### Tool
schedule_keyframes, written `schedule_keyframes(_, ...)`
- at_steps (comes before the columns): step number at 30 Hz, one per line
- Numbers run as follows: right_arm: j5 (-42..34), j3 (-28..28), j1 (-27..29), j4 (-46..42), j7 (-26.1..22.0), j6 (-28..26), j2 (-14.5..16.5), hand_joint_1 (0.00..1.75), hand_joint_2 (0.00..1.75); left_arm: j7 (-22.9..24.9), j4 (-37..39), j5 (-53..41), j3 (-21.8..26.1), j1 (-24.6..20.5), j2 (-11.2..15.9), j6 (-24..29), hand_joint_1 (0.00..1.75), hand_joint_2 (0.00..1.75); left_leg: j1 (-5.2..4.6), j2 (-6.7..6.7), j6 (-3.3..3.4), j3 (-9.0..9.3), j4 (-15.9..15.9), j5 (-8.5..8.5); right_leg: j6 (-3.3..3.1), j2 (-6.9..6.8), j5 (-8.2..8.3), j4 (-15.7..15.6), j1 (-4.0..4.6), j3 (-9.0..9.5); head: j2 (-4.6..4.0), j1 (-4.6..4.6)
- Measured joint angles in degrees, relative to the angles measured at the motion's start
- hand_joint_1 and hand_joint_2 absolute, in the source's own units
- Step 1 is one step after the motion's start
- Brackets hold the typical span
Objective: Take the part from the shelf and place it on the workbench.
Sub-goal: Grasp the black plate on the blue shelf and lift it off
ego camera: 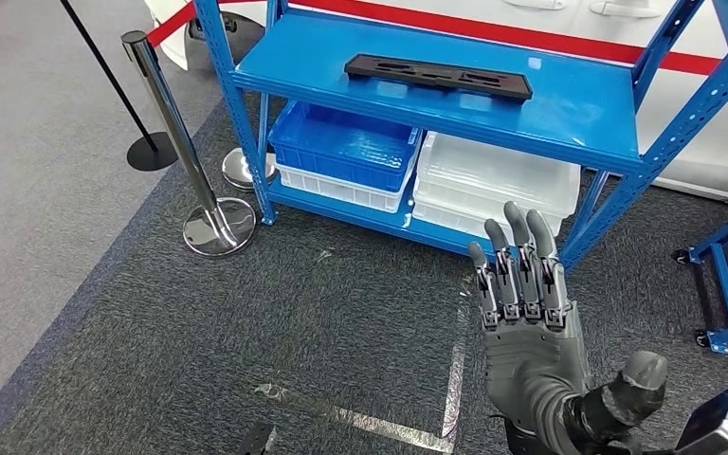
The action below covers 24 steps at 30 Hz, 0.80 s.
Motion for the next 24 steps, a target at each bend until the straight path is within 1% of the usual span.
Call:
schedule_keyframes(1, 0.02, 0.00, -0.01, 0.09, 0.02, -0.04, -0.01, 0.00, 0.00, 0.01, 0.00, 0.00, -0.02, 0.02, 0.00, -0.02, 0.00, 0.00, -0.05, -0.06, 0.01, 0.25, 0.08, -0.21, -0.21, 0.00, 2.28, -3.32, 0.08, 1.39, 0.00, 0.02)
schedule_keyframes(2, 0.03, 0.00, -0.04, 0.15, 0.03, -0.08, -0.02, 0.00, 0.00, 0.02, 0.00, 0.00, -0.03, 0.03, -0.02, -0.03, 0.00, 0.00, -0.09, -0.12, -0.07, 0.46, 0.18, -0.47, -0.51, -0.01, 4.19, -7.27, 0.22, 3.18, 0.00, 0.02)
schedule_keyframes(3, 0.05, 0.00, -0.07, 0.19, 0.07, -0.09, -0.03, 0.00, 0.00, 0.02, 0.00, 0.00, -0.03, 0.00, -0.03, -0.04, 0.00, 0.00, -0.20, -0.17, -0.25, 0.56, 0.42, -0.76, -0.75, -0.02, 5.46, -10.85, 0.38, 4.88, 0.00, 0.01)
schedule_keyframes(4, 0.07, 0.00, -0.10, 0.21, 0.13, -0.09, -0.03, 0.00, 0.00, 0.02, 0.00, -0.01, -0.04, -0.03, -0.04, -0.05, 0.00, 0.00, -0.27, -0.19, -0.46, 0.55, 0.55, -0.97, -0.95, 0.00, 5.98, -13.08, 0.51, 5.96, 0.00, -0.01)
schedule_keyframes(6, 0.20, 0.00, -0.13, 0.24, 0.29, -0.13, -0.05, 0.00, 0.00, 0.03, 0.00, -0.01, -0.04, -0.07, -0.06, -0.07, 0.00, 0.00, -0.34, -0.18, -0.93, 0.46, 0.59, -1.17, -1.24, 0.11, 5.78, -14.35, 0.68, 6.53, 0.00, -0.04)
schedule_keyframes(8, 0.54, 0.01, -0.17, 0.25, 0.56, -0.22, -0.08, 0.00, 0.00, 0.03, 0.00, -0.01, -0.06, -0.08, -0.06, -0.07, 0.00, 0.00, -0.30, -0.10, -1.47, 0.31, 0.89, -1.62, -1.64, 0.18, 5.85, -14.76, 0.39, 6.83, 0.01, -0.05)
schedule_keyframes(9, 0.78, 0.02, -0.20, 0.25, 0.77, -0.29, -0.09, 0.00, 0.00, 0.03, 0.00, -0.02, -0.07, -0.10, -0.05, -0.07, 0.00, 0.00, -0.24, -0.06, -1.83, -0.17, 2.08, -2.34, -1.85, 0.11, 5.87, -15.06, 0.21, 7.12, 0.01, -0.18)
schedule_keyframes(10, 1.03, 0.07, -0.24, 0.25, 1.00, -0.36, -0.09, 0.00, 0.00, 0.02, 0.00, -0.03, -0.08, -0.14, -0.05, -0.07, 0.00, 0.00, -0.09, -0.02, -2.24, -1.33, 4.48, -3.56, -2.06, 0.01, 5.82, -15.29, 0.06, 7.44, 0.01, -0.26)
schedule_keyframes(12, 1.34, 0.24, -0.29, 0.31, 1.47, -0.60, -0.10, 0.00, 0.00, 0.01, 0.00, -0.04, -0.09, -0.16, -0.05, -0.07, 0.00, 0.00, 0.48, 0.02, -2.97, -5.15, 11.79, -6.46, -2.36, -0.19, 5.53, -15.36, 0.06, 7.82, 0.01, -0.42)
schedule_keyframes(13, 1.38, 0.35, -0.30, 0.39, 1.75, -0.69, -0.10, 0.00, 0.00, -0.01, 0.00, -0.04, -0.10, -0.17, -0.05, -0.07, 0.00, 0.00, 0.77, 0.03, -3.26, -7.07, 15.00, -7.24, -2.42, -0.23, 5.36, -15.33, 0.05, 7.98, 0.01, -0.41)
schedule_keyframes(14, 1.31, 0.43, -0.30, 0.49, 2.04, -0.75, -0.10, 0.00, 0.00, -0.02, 0.00, -0.04, -0.10, -0.18, -0.05, -0.07, 0.00, 0.00, 0.99, 0.04, -3.49, -8.26, 16.73, -7.20, -2.42, -0.25, 5.19, -15.30, 0.01, 8.14, 0.00, -0.42)
schedule_keyframes(15, 1.22, 0.48, -0.30, 0.57, 2.29, -0.75, -0.10, 0.00, 0.00, -0.04, 0.00, -0.04, -0.10, -0.18, -0.05, -0.07, 0.00, 0.00, 1.17, 0.04, -3.65, -8.73, 17.09, -6.58, -2.38, -0.24, 5.03, -15.27, -0.03, 8.30, 0.00, -0.42)
schedule_keyframes(16, 1.07, 0.50, -0.31, 0.66, 2.53, -0.71, -0.10, 0.00, 0.44, -0.05, 0.00, -0.04, -0.10, -0.20, -0.05, -0.07, 0.00, 0.00, 1.34, 0.05, -3.78, -8.28, 15.60, -5.06, -2.30, -0.20, 4.85, -15.24, -0.10, 8.55, 0.00, -0.43)
schedule_keyframes(17, 0.89, 0.52, -0.34, 0.71, 2.73, -0.65, -0.10, 0.00, 0.87, -0.05, 0.00, -0.04, -0.10, -0.20, -0.05, -0.07, 0.00, 0.00, 1.49, 0.06, -3.86, -7.03, 12.60, -3.00, -2.17, -0.16, 4.63, -15.22, -0.19, 8.87, 0.00, -0.42)
schedule_keyframes(18, 0.70, 0.56, -0.38, 0.76, 2.89, -0.58, -0.10, 0.00, 1.31, -0.05, 0.00, -0.04, -0.11, -0.20, -0.05, -0.07, 0.00, 0.00, 1.62, 0.06, -3.95, -5.44, 8.88, -1.04, -1.95, -0.12, 4.36, -15.23, -0.28, 9.22, 0.00, -0.41)
schedule_keyframes(19, 0.50, 0.60, -0.44, 0.81, 3.02, -0.49, -0.10, 0.00, 1.75, -0.04, 0.00, -0.04, -0.11, -0.19, -0.05, -0.09, 0.00, 0.00, 1.64, 0.05, -3.97, -3.77, 5.28, 0.53, -1.65, -0.09, 4.10, -15.22, -0.29, 9.56, 0.00, -0.42)
schedule_keyframes(20, 0.31, 0.63, -0.52, 0.84, 3.12, -0.40, -0.10, 0.00, 1.75, -0.03, 0.01, -0.03, -0.12, -0.20, -0.06, -0.11, 0.00, 0.00, 1.56, 0.00, -3.79, -2.48, 2.57, 1.21, -1.33, -0.05, 3.90, -15.24, -0.29, 9.71, 0.00, -0.45)
schedule_keyframes(21, 0.17, 0.65, -0.60, 0.88, 3.15, -0.31, -0.10, 0.00, 1.75, -0.02, 0.01, -0.03, -0.13, -0.19, -0.07, -0.14, 0.00, 0.00, 1.37, -0.06, -3.53, -1.89, 1.28, 1.12, -0.99, -0.04, 3.81, -15.30, -0.29, 9.73, 0.00, -0.43)
schedule_keyframes(22, 0.06, 0.67, -0.67, 0.94, 3.19, -0.21, -0.10, 0.00, 1.75, -0.01, 0.02, -0.02, -0.13, -0.17, -0.07, -0.16, 0.00, 0.00, 1.14, -0.12, -3.14, -1.73, 0.99, 0.79, -0.66, -0.03, 3.79, -15.39, -0.24, 9.70, 0.00, -0.46)
schedule_keyframes(24, -0.20, 0.71, -0.76, 1.07, 3.29, -0.08, -0.10, 0.00, 1.75, -0.02, 0.04, -0.02, -0.14, -0.13, -0.07, -0.16, 0.00, 0.00, 1.02, -0.19, -2.33, -1.63, 0.54, 0.73, -0.07, -0.05, 3.57, -15.38, -0.36, 9.62, 0.00, -0.40)
